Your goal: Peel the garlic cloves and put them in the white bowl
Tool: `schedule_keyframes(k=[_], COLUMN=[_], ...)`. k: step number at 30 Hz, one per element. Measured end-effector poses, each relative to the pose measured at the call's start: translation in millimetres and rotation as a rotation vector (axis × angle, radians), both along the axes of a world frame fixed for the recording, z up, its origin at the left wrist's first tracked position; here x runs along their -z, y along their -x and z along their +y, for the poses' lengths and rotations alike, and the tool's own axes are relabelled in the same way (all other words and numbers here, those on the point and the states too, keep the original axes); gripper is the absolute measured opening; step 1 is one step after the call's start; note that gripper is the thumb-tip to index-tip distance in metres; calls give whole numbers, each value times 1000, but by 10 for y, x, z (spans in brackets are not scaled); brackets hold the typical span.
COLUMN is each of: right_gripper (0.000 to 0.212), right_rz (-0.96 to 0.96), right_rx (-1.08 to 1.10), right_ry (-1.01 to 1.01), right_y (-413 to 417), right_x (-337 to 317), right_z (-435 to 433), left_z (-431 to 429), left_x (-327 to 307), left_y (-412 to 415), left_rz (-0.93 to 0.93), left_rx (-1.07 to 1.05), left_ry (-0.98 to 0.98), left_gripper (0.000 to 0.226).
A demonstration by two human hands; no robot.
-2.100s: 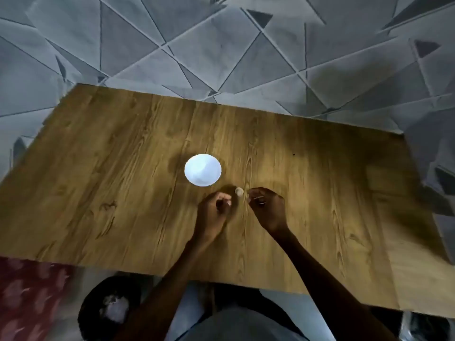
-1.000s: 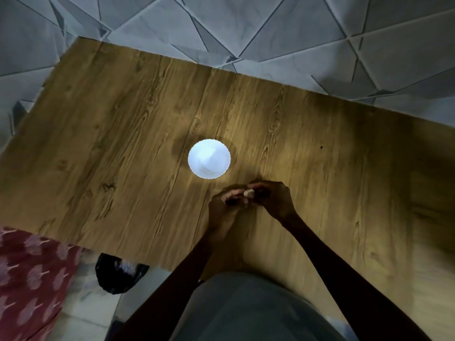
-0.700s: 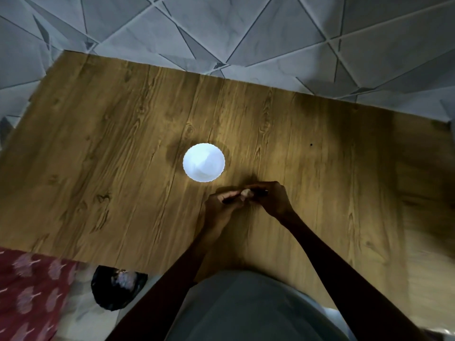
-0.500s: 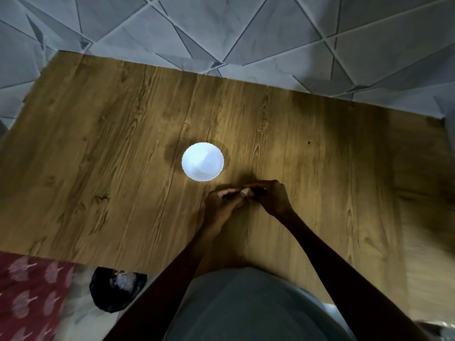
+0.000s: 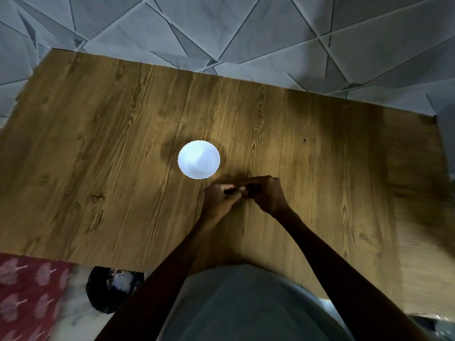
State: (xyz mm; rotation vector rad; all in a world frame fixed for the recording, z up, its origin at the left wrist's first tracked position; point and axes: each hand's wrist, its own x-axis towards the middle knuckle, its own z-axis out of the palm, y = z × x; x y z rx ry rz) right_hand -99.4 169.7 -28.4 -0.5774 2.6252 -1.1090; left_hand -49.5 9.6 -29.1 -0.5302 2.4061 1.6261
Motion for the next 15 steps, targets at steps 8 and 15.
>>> schedule_keyframes(k=[8,15], right_gripper=[23,19], right_rz=[-45,-38], right_rx=[11,-22], right_ry=[0,-9], right_y=[41,60], right_x=[-28,-14], right_z=[39,71], left_z=[77,127], left_x=[24,41], left_y=[-6,-34], left_rz=[59,96], left_rx=[-28,-50], left_ry=[63,61], left_gripper=[33,33])
